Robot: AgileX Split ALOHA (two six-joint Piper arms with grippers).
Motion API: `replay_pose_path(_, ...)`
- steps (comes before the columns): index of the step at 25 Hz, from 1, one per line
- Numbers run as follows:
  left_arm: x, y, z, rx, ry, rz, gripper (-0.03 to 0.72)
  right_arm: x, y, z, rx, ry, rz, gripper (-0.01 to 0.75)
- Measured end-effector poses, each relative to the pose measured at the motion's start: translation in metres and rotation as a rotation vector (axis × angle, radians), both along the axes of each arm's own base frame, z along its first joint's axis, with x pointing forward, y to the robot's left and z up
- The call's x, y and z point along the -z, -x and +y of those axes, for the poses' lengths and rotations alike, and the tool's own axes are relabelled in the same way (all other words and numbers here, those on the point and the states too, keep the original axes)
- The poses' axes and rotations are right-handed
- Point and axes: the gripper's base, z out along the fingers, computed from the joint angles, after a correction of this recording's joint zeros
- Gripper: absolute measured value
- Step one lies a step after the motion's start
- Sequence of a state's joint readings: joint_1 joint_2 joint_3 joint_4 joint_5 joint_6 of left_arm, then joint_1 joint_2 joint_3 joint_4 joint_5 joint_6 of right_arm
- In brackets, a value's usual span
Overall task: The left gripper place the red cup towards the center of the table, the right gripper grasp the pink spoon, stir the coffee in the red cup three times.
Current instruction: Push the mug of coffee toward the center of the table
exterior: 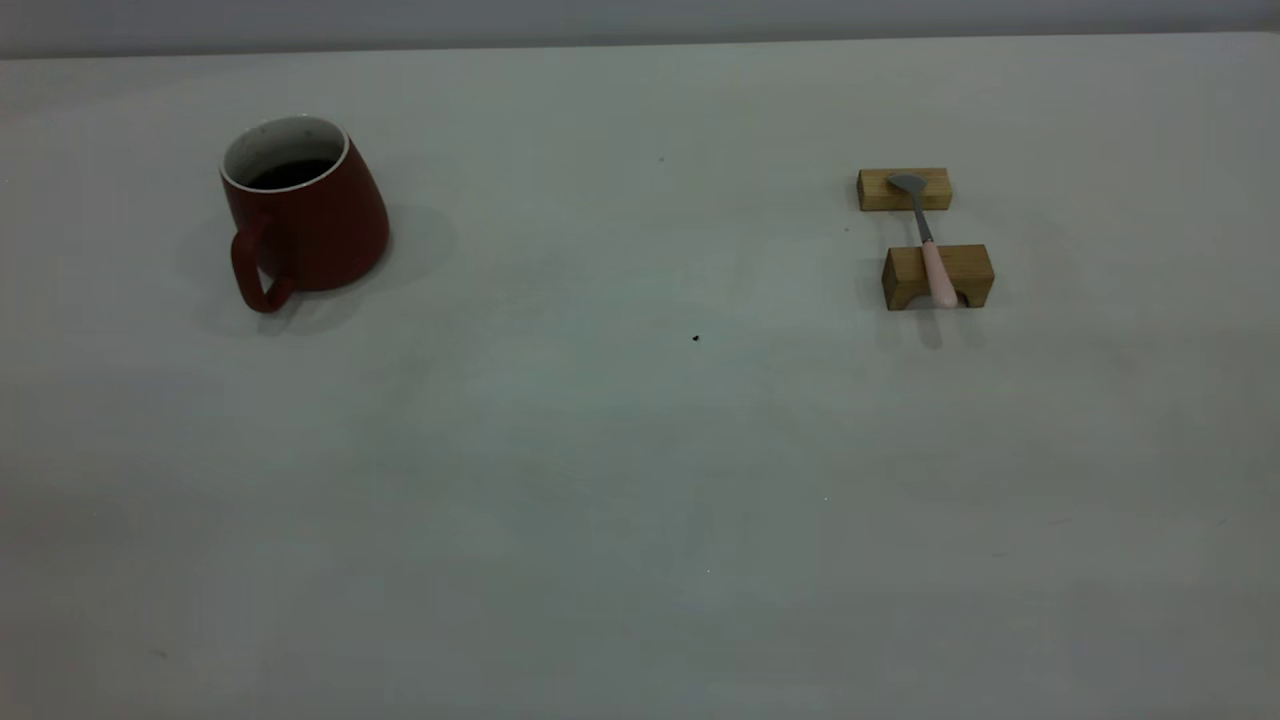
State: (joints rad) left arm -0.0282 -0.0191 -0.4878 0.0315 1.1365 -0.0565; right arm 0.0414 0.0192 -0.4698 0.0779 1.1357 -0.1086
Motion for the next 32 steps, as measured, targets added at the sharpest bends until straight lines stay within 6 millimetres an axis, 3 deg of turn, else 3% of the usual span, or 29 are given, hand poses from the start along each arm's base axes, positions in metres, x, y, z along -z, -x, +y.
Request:
replay_pose_path(28,0.0,0.0,0.0,-0.009,0.011,0.003,0.299,0.0,0.0,0.0,0.0,0.0,0.0,0.237)
replay_pose_path(32,-0.015,-0.011,0.0,-0.025,0.026,0.076,0.299,0.0,0.0,0.0,0.0,0.0,0.0,0.237)
